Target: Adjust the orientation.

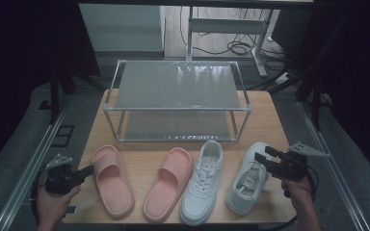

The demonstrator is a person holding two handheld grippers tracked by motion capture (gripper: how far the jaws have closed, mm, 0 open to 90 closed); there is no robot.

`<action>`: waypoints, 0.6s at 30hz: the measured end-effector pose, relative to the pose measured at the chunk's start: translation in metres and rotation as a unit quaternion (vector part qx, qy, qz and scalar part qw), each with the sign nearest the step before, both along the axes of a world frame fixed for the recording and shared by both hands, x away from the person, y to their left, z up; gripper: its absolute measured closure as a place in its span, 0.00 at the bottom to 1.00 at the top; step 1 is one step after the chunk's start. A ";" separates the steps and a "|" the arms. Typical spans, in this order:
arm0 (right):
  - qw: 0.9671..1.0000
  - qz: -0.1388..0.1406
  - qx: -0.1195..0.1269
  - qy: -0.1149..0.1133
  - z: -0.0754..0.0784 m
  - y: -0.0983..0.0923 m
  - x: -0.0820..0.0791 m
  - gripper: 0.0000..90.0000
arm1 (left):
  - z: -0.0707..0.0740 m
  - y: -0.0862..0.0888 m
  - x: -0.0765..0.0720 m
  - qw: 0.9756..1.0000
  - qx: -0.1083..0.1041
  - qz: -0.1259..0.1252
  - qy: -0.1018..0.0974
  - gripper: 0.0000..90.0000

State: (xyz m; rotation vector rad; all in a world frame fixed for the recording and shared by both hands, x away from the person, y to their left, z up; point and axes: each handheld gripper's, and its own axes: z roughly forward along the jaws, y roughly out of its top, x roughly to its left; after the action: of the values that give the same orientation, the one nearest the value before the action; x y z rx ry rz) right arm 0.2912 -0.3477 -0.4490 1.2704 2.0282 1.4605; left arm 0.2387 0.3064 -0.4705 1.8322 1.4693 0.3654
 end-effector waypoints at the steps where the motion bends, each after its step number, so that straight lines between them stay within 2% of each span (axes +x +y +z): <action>1: 1.000 -0.001 0.000 0.001 0.000 0.000 0.000 0.44 | -0.003 0.002 0.004 1.000 0.001 0.003 0.004 1.00; 6: 1.000 -0.001 -0.004 0.005 -0.002 0.002 0.001 0.44 | -0.018 0.012 0.018 1.000 -0.005 0.024 0.019 1.00; 11: 1.000 0.001 -0.007 0.006 -0.003 0.003 0.001 0.44 | -0.028 0.021 0.028 0.999 -0.002 0.043 0.030 1.00; 14: 1.000 0.000 -0.005 0.006 -0.003 0.002 0.001 0.44 | -0.033 0.026 0.033 0.998 0.003 0.048 0.038 1.00; 18: 1.000 -0.003 -0.005 0.007 -0.004 0.001 0.002 0.44 | -0.040 0.031 0.041 0.997 -0.002 0.056 0.045 1.00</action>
State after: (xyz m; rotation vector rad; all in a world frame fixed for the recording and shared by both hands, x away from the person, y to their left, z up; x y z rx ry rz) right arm 0.2928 -0.3467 -0.4531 1.2849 2.0370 1.4409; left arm 0.2799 0.3372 -0.5104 1.7882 1.6382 0.3387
